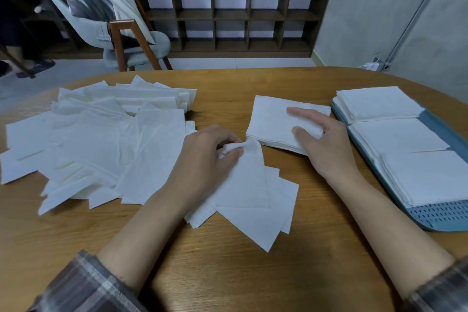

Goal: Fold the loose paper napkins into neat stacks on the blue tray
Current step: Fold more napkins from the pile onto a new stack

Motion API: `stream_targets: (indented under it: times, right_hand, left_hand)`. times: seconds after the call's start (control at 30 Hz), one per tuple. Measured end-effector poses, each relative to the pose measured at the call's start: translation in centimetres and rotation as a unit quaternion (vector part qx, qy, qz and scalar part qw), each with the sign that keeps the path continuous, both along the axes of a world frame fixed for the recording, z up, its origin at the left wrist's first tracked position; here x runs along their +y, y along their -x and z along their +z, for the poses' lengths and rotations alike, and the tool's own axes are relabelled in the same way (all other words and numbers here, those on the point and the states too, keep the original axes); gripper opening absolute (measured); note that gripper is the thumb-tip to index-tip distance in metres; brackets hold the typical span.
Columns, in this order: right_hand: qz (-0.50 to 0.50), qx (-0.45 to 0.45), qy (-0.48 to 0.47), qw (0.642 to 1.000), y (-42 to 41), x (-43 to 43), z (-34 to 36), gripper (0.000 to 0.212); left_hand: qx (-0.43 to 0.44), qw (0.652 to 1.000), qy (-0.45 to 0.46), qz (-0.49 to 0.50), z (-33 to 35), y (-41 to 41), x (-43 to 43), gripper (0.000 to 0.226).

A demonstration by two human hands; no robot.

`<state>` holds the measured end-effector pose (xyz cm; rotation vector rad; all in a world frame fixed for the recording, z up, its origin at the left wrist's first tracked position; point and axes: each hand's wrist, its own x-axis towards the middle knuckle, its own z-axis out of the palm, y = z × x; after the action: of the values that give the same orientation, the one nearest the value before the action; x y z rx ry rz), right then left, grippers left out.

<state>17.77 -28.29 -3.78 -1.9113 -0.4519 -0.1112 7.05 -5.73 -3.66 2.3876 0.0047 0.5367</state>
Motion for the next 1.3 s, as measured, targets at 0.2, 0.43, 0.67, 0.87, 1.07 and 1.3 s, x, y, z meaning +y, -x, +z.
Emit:
stream_targets:
  times: [0.2,0.43,0.67,0.87,1.07,1.3]
  right_hand:
    - [0.024,0.029,-0.06,0.997,0.5,0.1,1.0,0.024]
    - [0.178,0.067,-0.047,0.981,2.0,0.6,1.7,0.023]
    - [0.069,0.104,-0.106,0.986,0.9,0.2,1.3,0.007]
    - [0.071,0.151,-0.131,0.977,0.5,0.0,1.0,0.012]
    - [0.111,0.172,-0.113,0.972,1.1,0.2,1.2,0.01]
    - [0.164,0.154,-0.108,0.968,1.5,0.3,1.6,0.054]
  left_hand:
    - [0.027,0.976,0.194,-0.097,1.0,0.2,-0.4,0.016]
    - [0.013,0.956,0.268,-0.12,1.9,0.9,-1.3,0.054]
    - [0.122,0.954,0.227,-0.151,2.0,0.8,-0.7,0.085]
    - [-0.024,0.939,0.341,0.028,2.2,0.4,0.7,0.044]
    - [-0.048,0.965,0.259,0.006,1.3,0.2,0.4,0.025]
    - [-0.014,0.97,0.243,-0.003,1.7,0.6,0.1,0.016]
